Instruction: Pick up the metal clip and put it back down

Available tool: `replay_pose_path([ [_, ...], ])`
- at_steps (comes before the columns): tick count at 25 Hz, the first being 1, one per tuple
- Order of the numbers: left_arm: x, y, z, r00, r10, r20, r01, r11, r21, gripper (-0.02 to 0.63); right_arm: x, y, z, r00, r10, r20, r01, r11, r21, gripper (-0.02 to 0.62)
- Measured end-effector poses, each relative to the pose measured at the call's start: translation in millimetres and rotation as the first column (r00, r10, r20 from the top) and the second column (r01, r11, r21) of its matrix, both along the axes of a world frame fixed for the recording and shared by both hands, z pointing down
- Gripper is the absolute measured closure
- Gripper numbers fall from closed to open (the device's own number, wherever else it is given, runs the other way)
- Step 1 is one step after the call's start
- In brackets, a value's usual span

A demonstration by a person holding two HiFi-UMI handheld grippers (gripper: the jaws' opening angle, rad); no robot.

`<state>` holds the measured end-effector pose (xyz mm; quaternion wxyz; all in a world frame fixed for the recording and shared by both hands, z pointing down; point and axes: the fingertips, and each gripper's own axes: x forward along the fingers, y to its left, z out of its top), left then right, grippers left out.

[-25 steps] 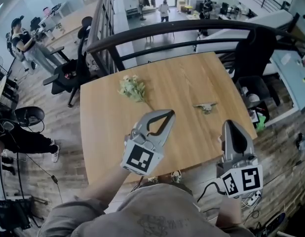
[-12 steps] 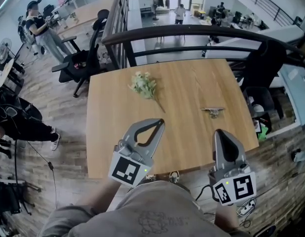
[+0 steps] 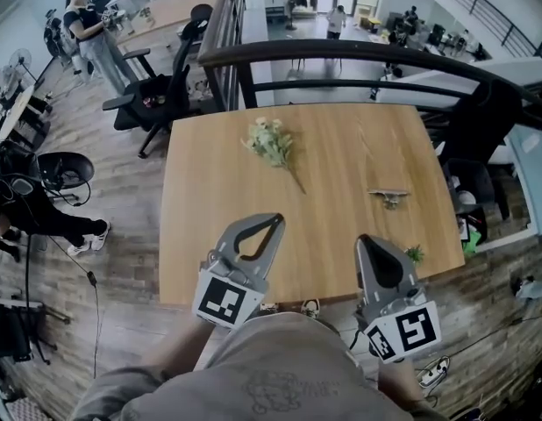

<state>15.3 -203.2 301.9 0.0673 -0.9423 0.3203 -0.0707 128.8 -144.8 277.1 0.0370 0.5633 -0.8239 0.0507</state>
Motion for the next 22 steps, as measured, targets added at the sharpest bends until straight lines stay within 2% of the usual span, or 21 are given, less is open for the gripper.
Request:
replay_pose_path([
  [15,-9,-2,-8,1.000,-0.019,-0.017,0.018,1.000,-0.022,0.606,-8,-7,6,0.999,-0.029,-0.016,0.029,0.999,-0.022,0.584],
  [22,-9,-8,-14,1.000,0.000,-0.006,0.000,1.000,-0.019,0.606,-10,-16,4,1.000,-0.025,-0.015,0.025,0.999,-0.034,0.584],
])
